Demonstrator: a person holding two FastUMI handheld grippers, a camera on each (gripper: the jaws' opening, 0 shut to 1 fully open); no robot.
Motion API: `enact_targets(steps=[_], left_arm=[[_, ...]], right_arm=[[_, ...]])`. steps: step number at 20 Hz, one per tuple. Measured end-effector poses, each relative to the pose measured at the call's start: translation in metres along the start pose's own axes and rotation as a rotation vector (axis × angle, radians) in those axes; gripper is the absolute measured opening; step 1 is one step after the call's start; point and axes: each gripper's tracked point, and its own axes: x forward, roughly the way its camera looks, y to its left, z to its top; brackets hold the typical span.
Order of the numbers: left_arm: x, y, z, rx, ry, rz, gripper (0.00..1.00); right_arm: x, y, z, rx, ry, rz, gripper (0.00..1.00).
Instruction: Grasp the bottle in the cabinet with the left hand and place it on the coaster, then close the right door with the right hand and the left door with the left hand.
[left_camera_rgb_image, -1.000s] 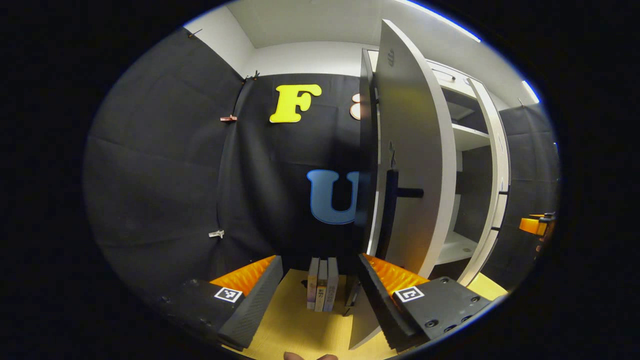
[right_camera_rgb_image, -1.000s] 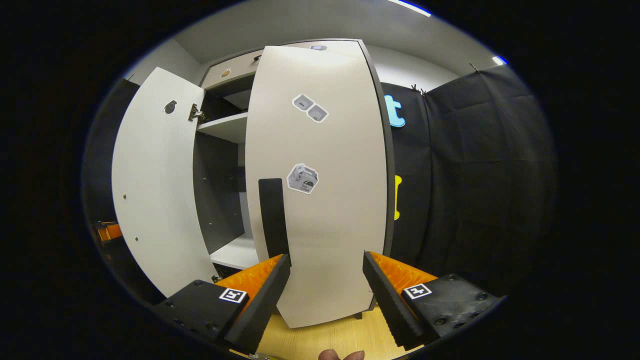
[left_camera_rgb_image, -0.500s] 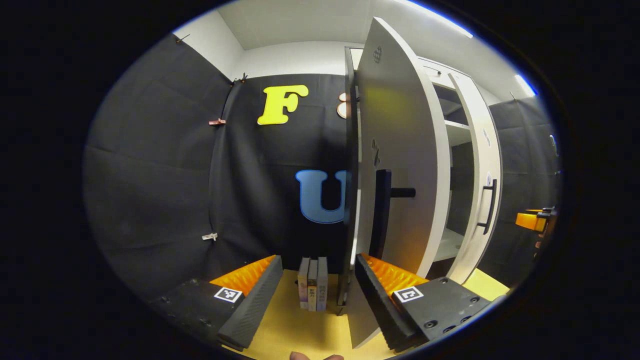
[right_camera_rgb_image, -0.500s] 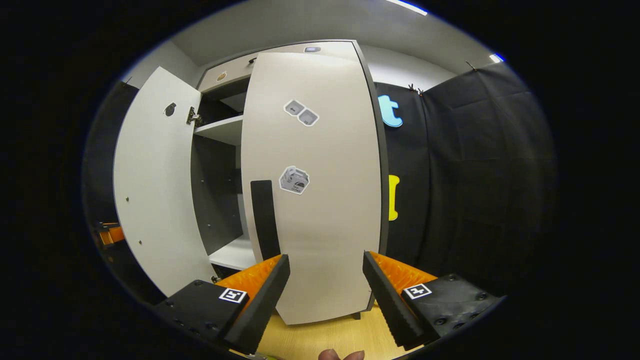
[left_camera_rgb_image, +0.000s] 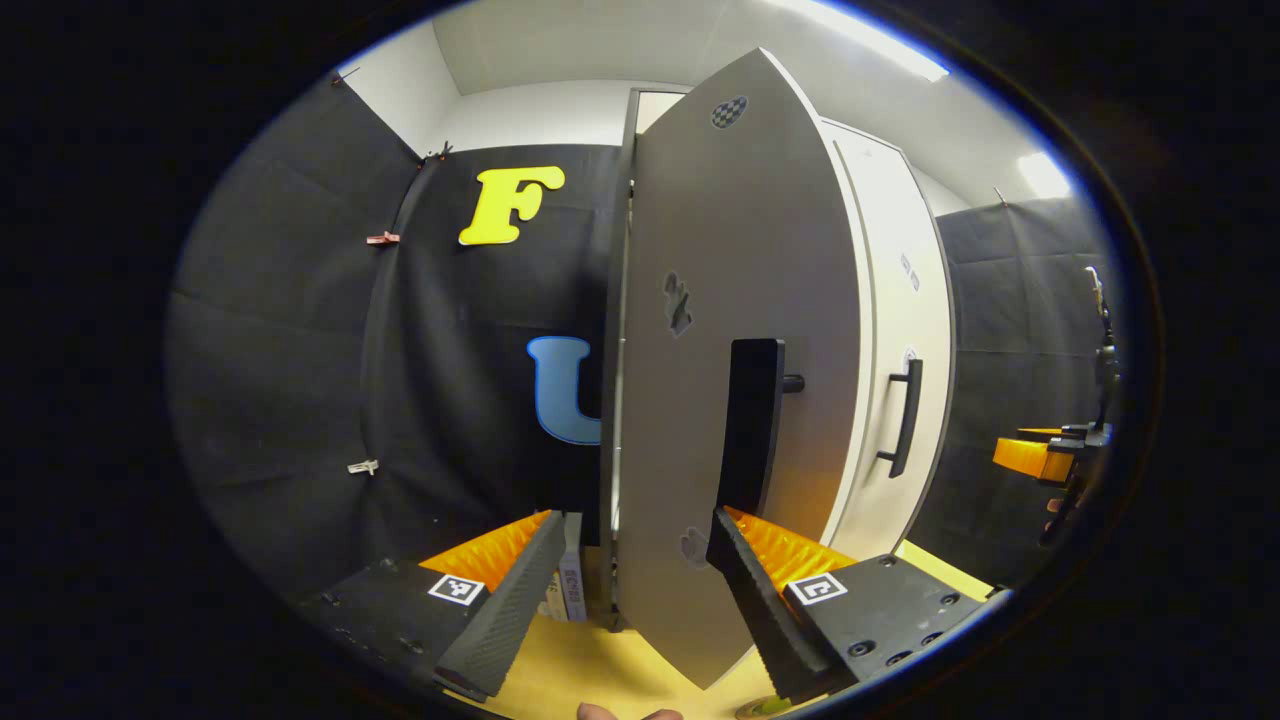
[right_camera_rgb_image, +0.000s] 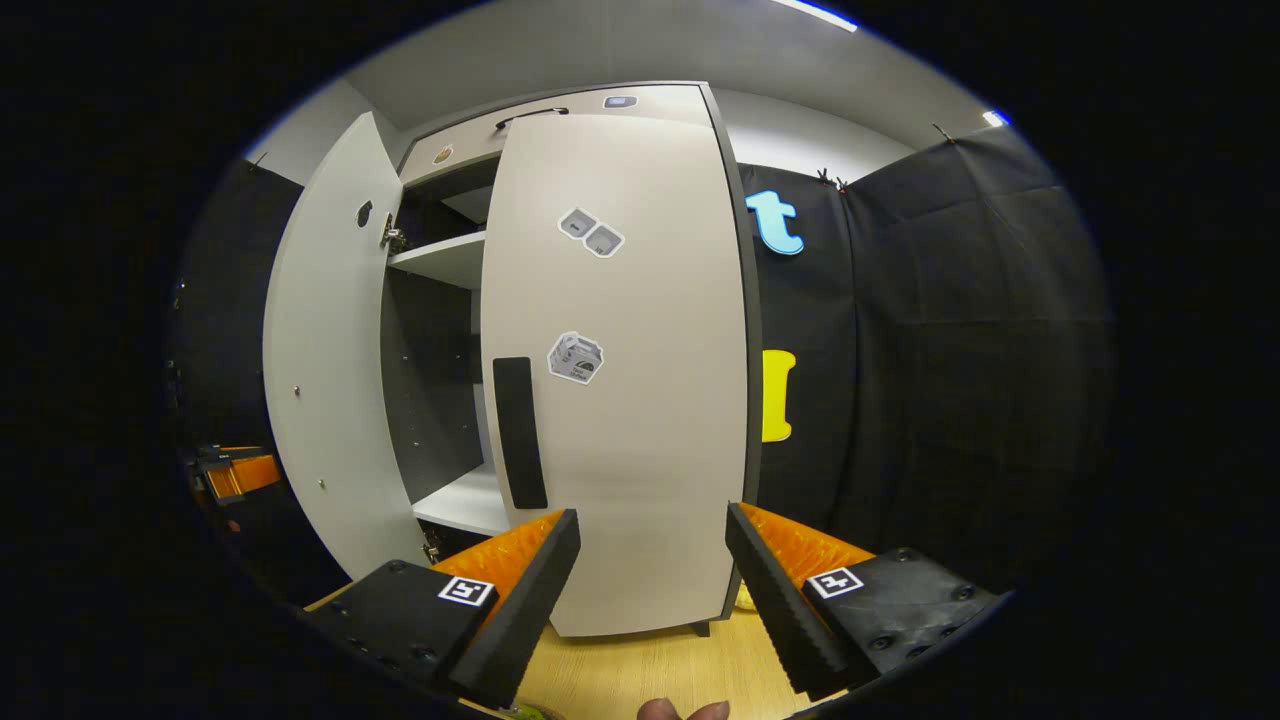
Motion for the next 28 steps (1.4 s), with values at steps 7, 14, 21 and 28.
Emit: enact_targets(steps=[7,14,21,28], left_arm=[[0.024,-0.056,-0.010,-0.024,0.015,-0.093,0.92],[0.048,-0.092,-0.009,-0.008,0.013,-0.124,0.92],[0.070,-0.113,-0.009,-0.013,0.008,-0.118,0.98],[0.060,-0.112,0.003,-0.006,-0.016,-0.111,0.95]], right_arm=[[-0.006,-0.013,0.006,0.000,-0.007,-0.011,0.98],[-0.001,-0.022,0.015,0.008,-0.015,-0.019,0.98],[0.004,-0.027,0.016,0.009,-0.017,-0.019,0.98],[0.004,-0.022,0.020,0.010,-0.025,-0.010,0.97]])
